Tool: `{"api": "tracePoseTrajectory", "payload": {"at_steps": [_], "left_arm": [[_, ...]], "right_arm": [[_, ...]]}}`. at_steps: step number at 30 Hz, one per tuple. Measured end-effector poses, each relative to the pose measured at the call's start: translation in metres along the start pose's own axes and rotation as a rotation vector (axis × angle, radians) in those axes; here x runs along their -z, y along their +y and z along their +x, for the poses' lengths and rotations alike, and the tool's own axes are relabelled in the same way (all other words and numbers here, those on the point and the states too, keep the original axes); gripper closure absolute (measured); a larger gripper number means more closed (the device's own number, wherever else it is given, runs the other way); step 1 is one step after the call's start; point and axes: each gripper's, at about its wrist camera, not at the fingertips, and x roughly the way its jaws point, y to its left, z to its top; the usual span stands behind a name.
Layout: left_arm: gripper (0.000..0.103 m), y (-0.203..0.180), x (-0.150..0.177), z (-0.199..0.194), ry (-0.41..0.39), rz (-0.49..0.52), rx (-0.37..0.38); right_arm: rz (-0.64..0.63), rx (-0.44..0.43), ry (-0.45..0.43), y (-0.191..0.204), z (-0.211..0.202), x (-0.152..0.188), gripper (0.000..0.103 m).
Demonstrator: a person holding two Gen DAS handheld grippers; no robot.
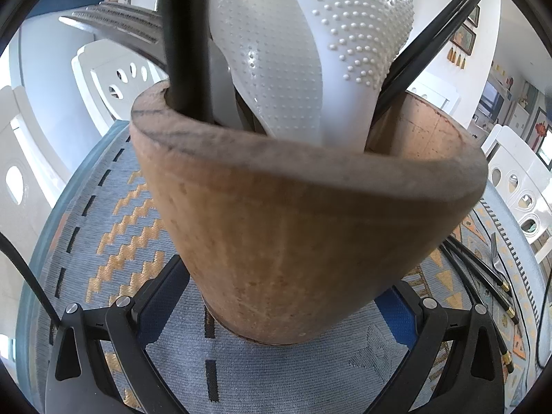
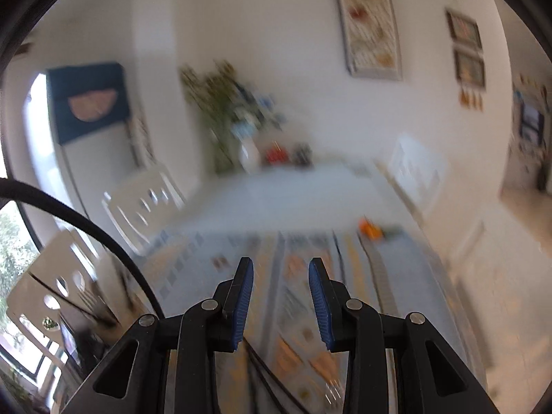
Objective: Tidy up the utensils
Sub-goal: 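Move the open right tool back over the silver fork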
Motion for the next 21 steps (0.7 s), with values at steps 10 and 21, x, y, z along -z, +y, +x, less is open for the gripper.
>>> {"api": "tracePoseTrajectory", "payload": {"at_steps": [10, 21], "left_arm": [[0.001, 0.008, -0.001, 0.002, 0.004, -0.006, 0.008], [0.001, 0.01, 0.0, 0.001, 0.005, -0.012, 0.016]], "right_arm": [[0.033, 0.054, 0.499, -0.037, 0.06, 0.089, 0.075], [-0.007, 0.154, 0.593, -0.039, 0.094, 0.118, 0.077]]}}
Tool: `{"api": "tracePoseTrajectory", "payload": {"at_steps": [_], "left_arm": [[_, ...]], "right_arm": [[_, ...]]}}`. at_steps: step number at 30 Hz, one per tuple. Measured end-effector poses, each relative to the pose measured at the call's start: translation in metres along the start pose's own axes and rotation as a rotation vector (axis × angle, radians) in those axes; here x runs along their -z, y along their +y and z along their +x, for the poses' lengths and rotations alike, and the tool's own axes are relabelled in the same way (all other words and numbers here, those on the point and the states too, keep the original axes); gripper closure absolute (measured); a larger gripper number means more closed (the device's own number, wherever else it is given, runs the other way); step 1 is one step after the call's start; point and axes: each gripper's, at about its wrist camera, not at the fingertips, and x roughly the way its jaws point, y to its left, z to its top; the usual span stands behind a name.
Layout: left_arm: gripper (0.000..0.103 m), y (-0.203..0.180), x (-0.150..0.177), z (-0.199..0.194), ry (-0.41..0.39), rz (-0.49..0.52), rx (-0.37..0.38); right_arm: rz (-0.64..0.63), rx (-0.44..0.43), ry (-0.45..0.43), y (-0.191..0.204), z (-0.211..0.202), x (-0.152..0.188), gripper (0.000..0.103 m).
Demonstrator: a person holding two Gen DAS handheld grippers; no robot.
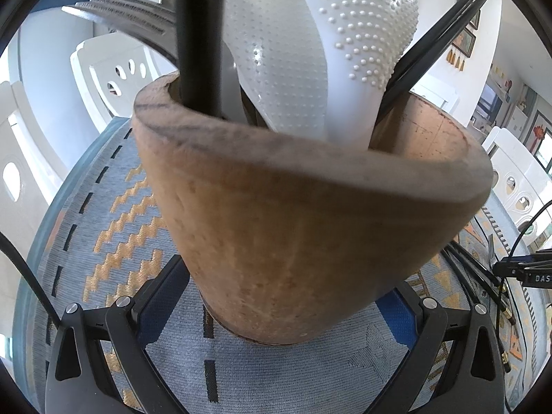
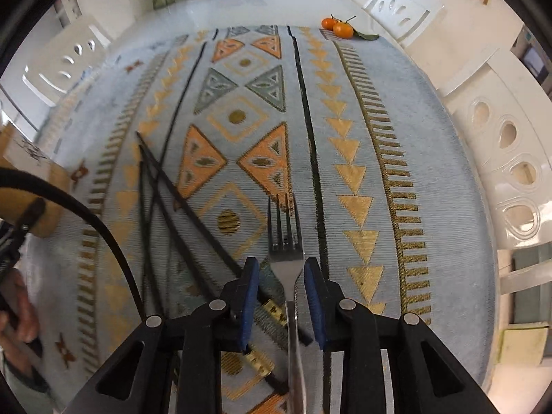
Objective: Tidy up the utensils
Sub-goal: 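Move the open right tool back over the silver fork, then close the right tool on the silver fork's handle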
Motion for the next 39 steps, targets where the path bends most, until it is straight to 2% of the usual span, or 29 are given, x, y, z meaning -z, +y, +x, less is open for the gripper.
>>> {"api": "tracePoseTrajectory", "payload": {"at_steps": [4, 12, 17, 21, 23, 25, 27, 29, 31, 33, 35, 39], "left_arm": [[0.001, 0.002, 0.0, -0.001, 0.002, -0.005, 0.006], [0.001, 0.01, 0.003, -0.003, 0.002, -0.006, 0.01], [0.001, 0.011, 0.002, -0.003, 0.002, -0.005, 0.01], [0.001, 0.011, 0.001, -0.002, 0.003, -0.005, 0.01], [0.0, 0.009, 0.001, -0.002, 0.002, -0.004, 0.007], [0.0, 0.009, 0.0, -0.002, 0.002, -0.003, 0.006], [0.0, 0.009, 0.0, -0.002, 0.003, -0.003, 0.008], [0.0, 0.009, -0.001, -0.002, 0.003, -0.003, 0.008], [0.0, 0.009, -0.001, -0.002, 0.003, -0.003, 0.008], [0.0, 0.009, -0.001, -0.002, 0.003, -0.003, 0.008], [0.0, 0.009, -0.001, -0.002, 0.003, -0.003, 0.008], [0.0, 0.009, -0.001, -0.002, 0.003, -0.004, 0.008]], "right_arm": [[0.022, 0.027, 0.026, -0.002, 0.008, -0.003, 0.077], [0.006, 0.078, 0.017, 0.008, 0.01, -0.006, 0.077], [-0.066, 0.069, -0.038, 0.013, 0.015, -0.012, 0.077], [-0.025, -0.042, -0.037, 0.003, 0.014, -0.021, 0.081], [0.027, -0.169, -0.039, -0.007, 0.014, -0.026, 0.081], [0.101, -0.341, -0.038, -0.019, 0.014, -0.031, 0.081], [0.143, -0.429, -0.044, -0.024, 0.014, -0.035, 0.082], [0.159, -0.454, -0.053, -0.027, 0.011, -0.036, 0.084], [0.174, -0.495, -0.061, -0.03, 0.008, -0.038, 0.093], [0.181, -0.518, -0.076, -0.033, 0.001, -0.038, 0.094], [0.177, -0.513, -0.091, -0.034, -0.005, -0.038, 0.094], [0.144, -0.42, -0.056, -0.027, -0.002, -0.041, 0.094]]}}
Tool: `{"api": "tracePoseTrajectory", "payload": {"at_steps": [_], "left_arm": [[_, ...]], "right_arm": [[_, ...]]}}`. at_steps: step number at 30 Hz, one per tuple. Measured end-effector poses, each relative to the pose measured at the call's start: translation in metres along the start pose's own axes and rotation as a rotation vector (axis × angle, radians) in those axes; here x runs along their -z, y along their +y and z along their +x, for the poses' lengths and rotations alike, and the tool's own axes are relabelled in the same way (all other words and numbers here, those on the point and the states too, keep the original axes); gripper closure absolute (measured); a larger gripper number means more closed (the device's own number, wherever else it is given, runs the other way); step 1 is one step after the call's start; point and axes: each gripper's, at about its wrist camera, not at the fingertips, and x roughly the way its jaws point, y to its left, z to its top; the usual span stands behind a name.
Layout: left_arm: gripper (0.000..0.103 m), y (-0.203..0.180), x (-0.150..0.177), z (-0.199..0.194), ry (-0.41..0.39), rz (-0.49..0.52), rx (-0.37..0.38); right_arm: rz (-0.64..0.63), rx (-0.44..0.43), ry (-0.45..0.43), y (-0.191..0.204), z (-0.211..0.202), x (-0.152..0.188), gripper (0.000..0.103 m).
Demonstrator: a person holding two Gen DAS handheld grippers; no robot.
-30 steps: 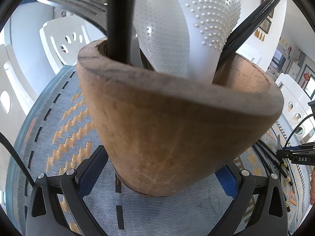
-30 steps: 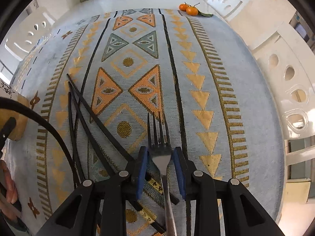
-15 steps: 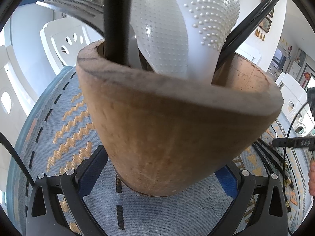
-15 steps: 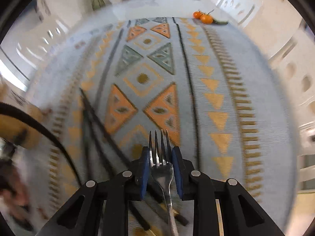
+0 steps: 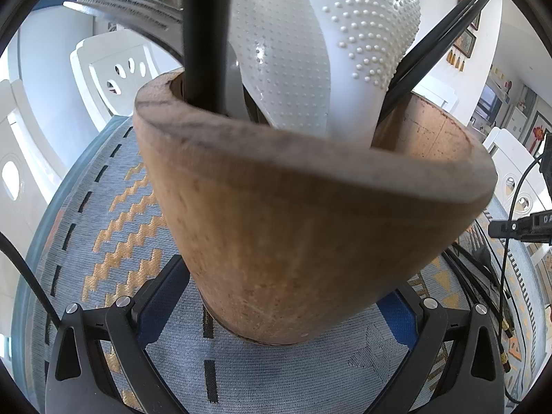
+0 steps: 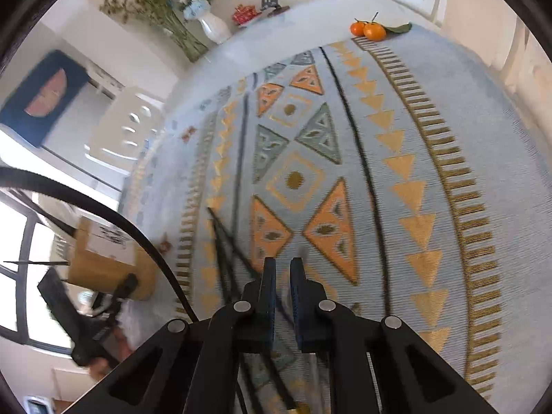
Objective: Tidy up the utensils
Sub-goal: 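Close the right tool on the silver fork's handle, then lift the silver fork and lower it into the wooden cup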
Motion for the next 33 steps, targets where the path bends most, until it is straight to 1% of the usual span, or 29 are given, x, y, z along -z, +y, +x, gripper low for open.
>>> {"api": "tracePoseTrajectory", "payload": {"at_steps": [3, 5, 7, 8, 9, 10, 11, 12, 13, 14, 15, 16, 17, 18, 23, 27, 29, 31, 33], "left_arm": [[0.0, 0.0, 0.0, 0.0, 0.0, 0.0, 0.0], [0.0, 0.0, 0.0, 0.0, 0.0, 0.0, 0.0], [0.0, 0.0, 0.0, 0.0, 0.001, 0.0, 0.001], [0.0, 0.0, 0.0, 0.0, 0.0, -0.001, 0.001], [0.0, 0.0, 0.0, 0.0, 0.0, -0.001, 0.0], [0.0, 0.0, 0.0, 0.0, 0.0, 0.0, 0.0], [0.0, 0.0, 0.0, 0.0, 0.0, 0.0, 0.0], [0.0, 0.0, 0.0, 0.0, 0.0, 0.0, 0.0], [0.0, 0.0, 0.0, 0.0, 0.0, 0.0, 0.0], [0.0, 0.0, 0.0, 0.0, 0.0, 0.0, 0.0], [0.0, 0.0, 0.0, 0.0, 0.0, 0.0, 0.0], [0.0, 0.0, 0.0, 0.0, 0.0, 0.0, 0.001], [0.0, 0.0, 0.0, 0.0, 0.0, 0.0, 0.001], [0.0, 0.0, 0.0, 0.0, 0.0, -0.001, 0.001], [0.0, 0.0, 0.0, 0.0, 0.0, 0.0, 0.0], [0.0, 0.0, 0.0, 0.0, 0.0, -0.001, 0.0], [0.0, 0.0, 0.0, 0.0, 0.0, 0.0, 0.0], [0.0, 0.001, 0.0, 0.0, 0.0, 0.0, -0.001], [0.0, 0.001, 0.0, 0.0, 0.0, 0.0, 0.0]], "right_arm": [[0.027, -0.016, 0.044, 0.0, -0.001, 0.004, 0.093], [0.016, -0.015, 0.044, 0.008, -0.004, 0.009, 0.09], [-0.014, 0.007, 0.034, 0.016, -0.005, 0.012, 0.076], [-0.026, 0.013, 0.03, 0.02, -0.002, 0.011, 0.057], [-0.045, 0.027, 0.019, 0.023, 0.001, 0.011, 0.053], [-0.064, 0.049, 0.017, 0.024, 0.003, 0.013, 0.053], [-0.094, 0.103, 0.024, 0.028, 0.011, 0.011, 0.057], [-0.11, 0.137, 0.04, 0.028, 0.018, 0.009, 0.069], [-0.115, 0.159, 0.064, 0.029, 0.026, 0.008, 0.075], [-0.108, 0.178, 0.096, 0.027, 0.035, 0.007, 0.084], [-0.1, 0.175, 0.078, 0.026, 0.035, 0.006, 0.085], [-0.106, 0.19, 0.085, 0.026, 0.037, 0.005, 0.087], [-0.118, 0.209, 0.092, 0.027, 0.038, 0.004, 0.094], [-0.13, 0.219, 0.09, 0.027, 0.039, 0.003, 0.095], [-0.171, 0.237, 0.099, 0.031, 0.039, 0.003, 0.097], [-0.189, 0.275, 0.12, 0.032, 0.039, 0.006, 0.097], [-0.211, 0.294, 0.115, 0.035, 0.04, 0.008, 0.098], [-0.215, 0.308, 0.091, 0.038, 0.04, 0.007, 0.099], [-0.211, 0.272, 0.05, 0.04, 0.03, 0.004, 0.1]]}}
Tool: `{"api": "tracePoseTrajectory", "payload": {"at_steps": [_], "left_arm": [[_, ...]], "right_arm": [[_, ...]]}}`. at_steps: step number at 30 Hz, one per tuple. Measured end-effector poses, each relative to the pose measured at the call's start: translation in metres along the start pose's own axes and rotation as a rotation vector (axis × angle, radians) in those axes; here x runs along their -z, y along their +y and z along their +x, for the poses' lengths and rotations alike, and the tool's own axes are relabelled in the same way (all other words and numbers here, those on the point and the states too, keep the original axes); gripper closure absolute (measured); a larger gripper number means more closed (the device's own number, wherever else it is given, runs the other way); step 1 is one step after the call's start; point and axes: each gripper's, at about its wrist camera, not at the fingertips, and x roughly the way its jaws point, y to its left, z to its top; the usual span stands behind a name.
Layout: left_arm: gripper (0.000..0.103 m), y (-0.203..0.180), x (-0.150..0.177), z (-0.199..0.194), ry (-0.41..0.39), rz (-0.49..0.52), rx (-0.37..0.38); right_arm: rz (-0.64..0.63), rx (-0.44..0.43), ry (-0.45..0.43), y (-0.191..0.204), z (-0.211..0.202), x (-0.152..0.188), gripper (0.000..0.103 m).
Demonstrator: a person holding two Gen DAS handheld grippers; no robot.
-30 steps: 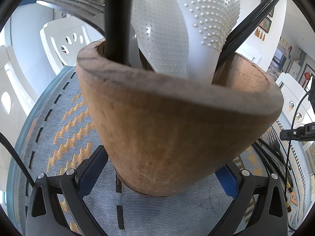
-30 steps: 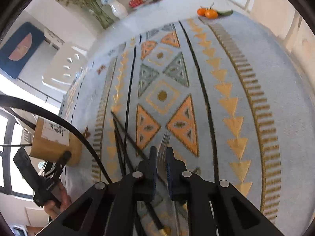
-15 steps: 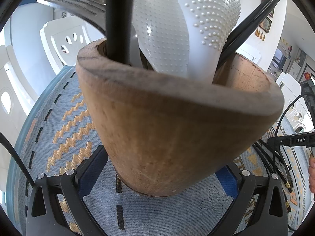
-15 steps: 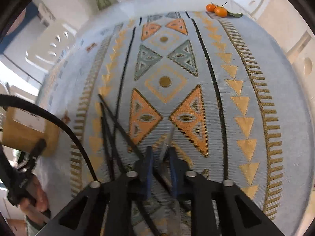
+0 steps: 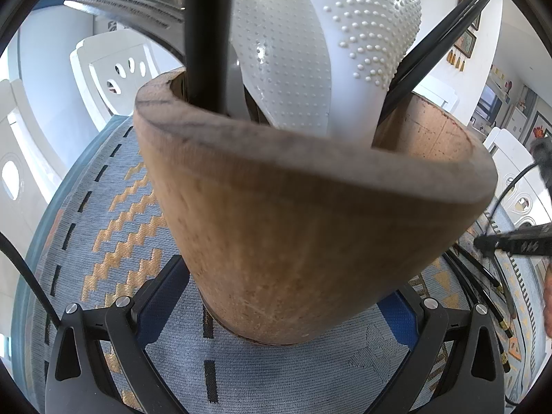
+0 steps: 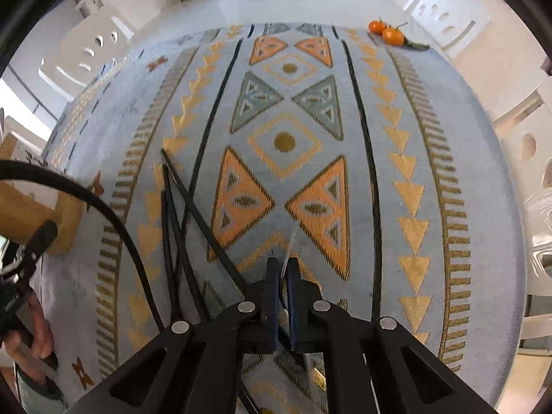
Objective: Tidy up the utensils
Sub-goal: 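Lift the silver fork and lower it into the wooden cup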
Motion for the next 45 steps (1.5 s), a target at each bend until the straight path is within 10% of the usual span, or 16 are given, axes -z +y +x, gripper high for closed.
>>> {"api": "tracePoseTrajectory", "payload": {"at_steps": [13, 33, 45], "left_arm": [[0.0, -0.001, 0.001, 0.0, 0.0, 0.0, 0.0], [0.0, -0.001, 0.0, -0.001, 0.0, -0.001, 0.001], [0.0, -0.004, 0.0, -0.002, -0.005, 0.003, -0.004]], "right_arm": [[-0.034, -0.298, -0.375, 0.043, -0.124, -0.021, 0.101], [-0.212, -0.47, -0.737, 0.128, -0.267, -0.059, 0.101], [-0.221, -0.661, -0.692, 0.166, -0.27, -0.064, 0.101]]}}
